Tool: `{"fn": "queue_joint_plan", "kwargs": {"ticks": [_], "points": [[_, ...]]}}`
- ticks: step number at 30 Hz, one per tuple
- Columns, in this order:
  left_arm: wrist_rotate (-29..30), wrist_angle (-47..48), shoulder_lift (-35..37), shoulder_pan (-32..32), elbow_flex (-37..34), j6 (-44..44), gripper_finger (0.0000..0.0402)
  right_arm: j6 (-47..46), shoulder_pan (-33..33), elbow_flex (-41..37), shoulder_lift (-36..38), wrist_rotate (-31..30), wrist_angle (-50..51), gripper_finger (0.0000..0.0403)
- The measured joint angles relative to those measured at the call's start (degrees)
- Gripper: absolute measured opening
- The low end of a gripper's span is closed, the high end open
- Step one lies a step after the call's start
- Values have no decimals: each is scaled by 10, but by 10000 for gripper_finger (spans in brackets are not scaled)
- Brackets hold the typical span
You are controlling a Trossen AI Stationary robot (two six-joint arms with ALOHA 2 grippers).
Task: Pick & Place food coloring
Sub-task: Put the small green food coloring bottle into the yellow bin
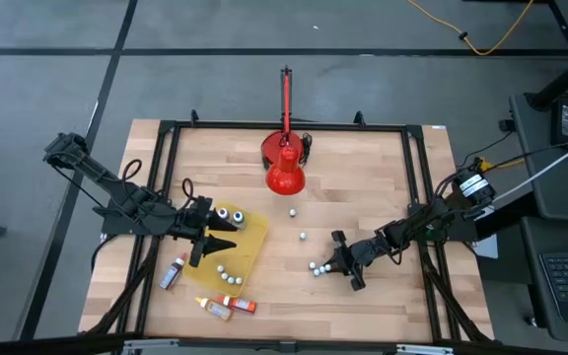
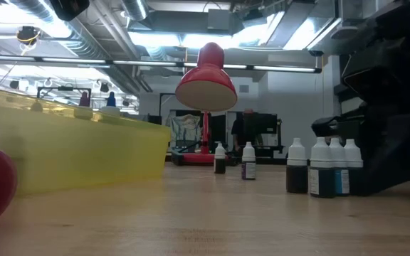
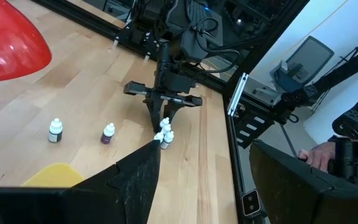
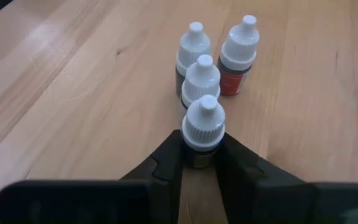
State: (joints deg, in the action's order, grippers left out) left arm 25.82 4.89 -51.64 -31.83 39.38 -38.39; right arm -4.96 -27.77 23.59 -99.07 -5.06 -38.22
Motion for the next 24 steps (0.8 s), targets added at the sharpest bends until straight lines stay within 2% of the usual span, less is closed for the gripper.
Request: {"fn": "queue_joint_plan", "kwargs": {"ticks": [7,14,19,24], "points": [[2,-9,0,1,0,1,235,-69,0,0,23,5,20,83],[24,-2,-3,16,24,30,231,-106,0,3,142,3,123,77],[-3,67,-28,53,94,76,220,-96,0,79,234,-14,321,76],[-45,128,-57,94,174,117,216,-55,5,223,255,-46,528,76]]}}
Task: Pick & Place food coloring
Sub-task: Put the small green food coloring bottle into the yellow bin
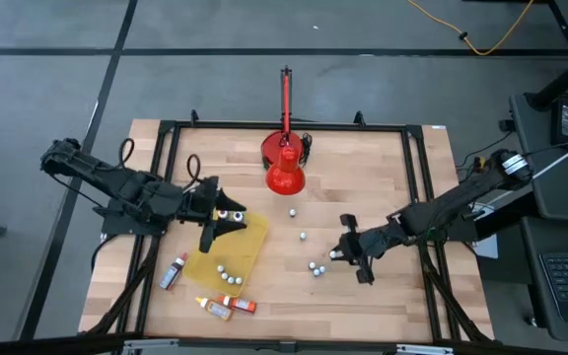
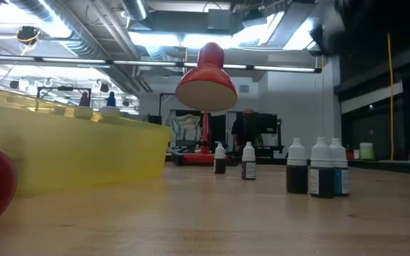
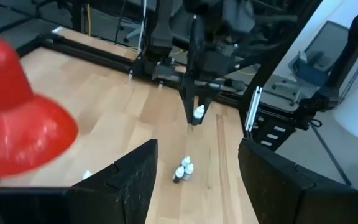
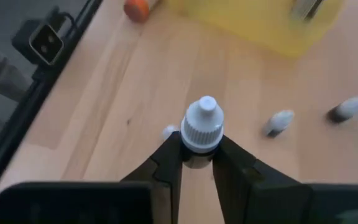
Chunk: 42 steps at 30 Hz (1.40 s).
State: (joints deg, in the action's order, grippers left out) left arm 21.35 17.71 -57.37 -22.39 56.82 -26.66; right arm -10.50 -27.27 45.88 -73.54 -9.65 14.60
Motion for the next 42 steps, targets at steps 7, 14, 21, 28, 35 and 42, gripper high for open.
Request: {"fn": "queue_joint_plan", "kwargs": {"ticks": [7,14,21,28,35,42], "points": [[-46,82,-61,38,130,61,215,3,29,195,-15,-42,133,75],[-33,158,-129,60,248,92,215,5,59,356,-57,-100,205,76],[-7,170,-190,68,326,129,215,5,93,486,-132,-109,244,77],[11,170,-230,68,367,150,215,51,109,589,-211,-108,266,77],[10,177,-242,66,373,143,215,80,114,640,-254,-97,284,77],[17,197,-242,63,373,122,209,79,115,640,-255,-97,282,79]]}}
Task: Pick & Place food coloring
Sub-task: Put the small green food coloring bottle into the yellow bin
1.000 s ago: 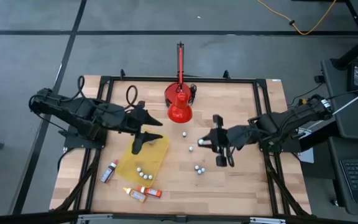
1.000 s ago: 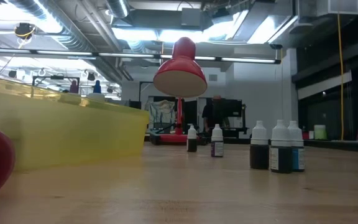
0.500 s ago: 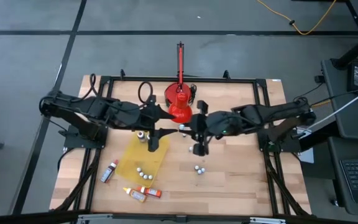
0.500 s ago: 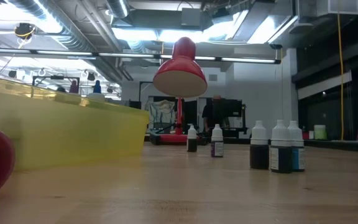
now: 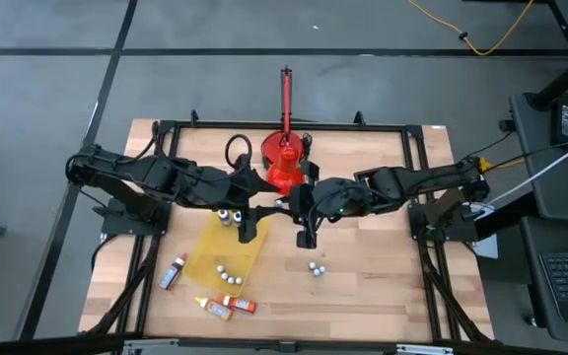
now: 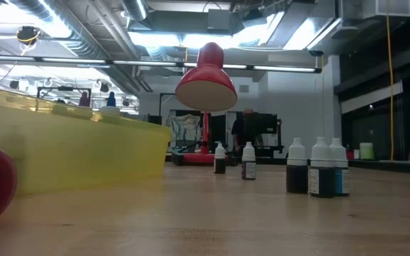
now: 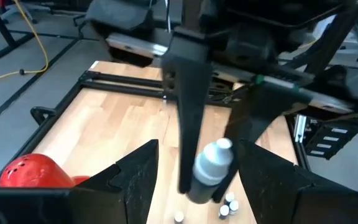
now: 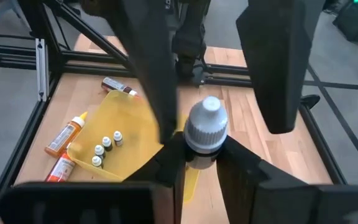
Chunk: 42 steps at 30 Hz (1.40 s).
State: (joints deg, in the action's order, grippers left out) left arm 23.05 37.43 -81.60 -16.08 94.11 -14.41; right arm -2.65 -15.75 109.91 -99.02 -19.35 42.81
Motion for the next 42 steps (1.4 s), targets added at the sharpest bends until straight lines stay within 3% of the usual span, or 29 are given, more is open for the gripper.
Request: {"fn": "queue_joint_plan", "kwargs": {"ticks": [15,30,36,42], "points": [[-24,1,-26,-1,1,-9,163,-1,-1,-1,0,10,15,82],[-29,-3,-23,-1,0,-7,79,-18,0,-1,0,11,15,82],[-26,-3,-18,-5,-1,-6,67,-14,0,-1,0,11,9,83],[-18,2,-11,-10,-1,-11,67,-13,0,1,1,7,13,120]]}}
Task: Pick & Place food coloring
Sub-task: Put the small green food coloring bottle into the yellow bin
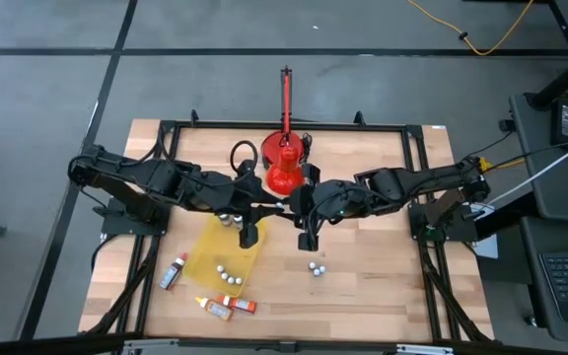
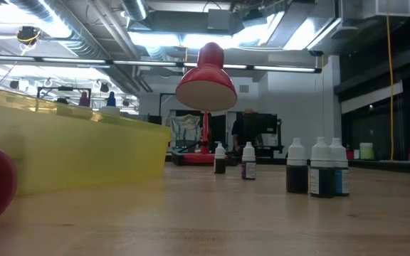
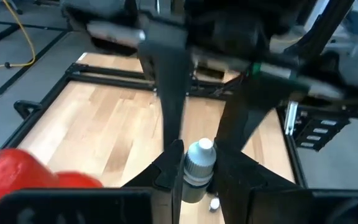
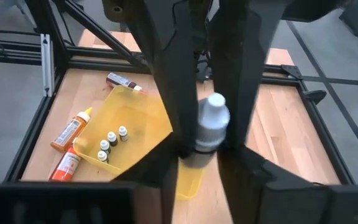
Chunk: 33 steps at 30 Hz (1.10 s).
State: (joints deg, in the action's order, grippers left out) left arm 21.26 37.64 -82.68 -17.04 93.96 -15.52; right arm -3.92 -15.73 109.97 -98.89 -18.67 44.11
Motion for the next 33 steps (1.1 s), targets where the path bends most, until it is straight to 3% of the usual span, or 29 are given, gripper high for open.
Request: {"fn": "queue_joint_plan", "kwargs": {"ticks": [7,11,19,28,33], "points": [[36,50,11,-17,-1,-19,67,-39,1,1,8,10,13,213],[77,89,14,-36,-1,-41,66,-71,1,1,17,29,17,245],[187,166,17,-96,-9,-121,65,-93,1,0,25,37,34,254],[288,171,97,-197,-156,-332,65,-108,1,0,25,58,48,255],[303,170,117,-248,-226,-422,65,-108,1,0,25,59,49,255]]}}
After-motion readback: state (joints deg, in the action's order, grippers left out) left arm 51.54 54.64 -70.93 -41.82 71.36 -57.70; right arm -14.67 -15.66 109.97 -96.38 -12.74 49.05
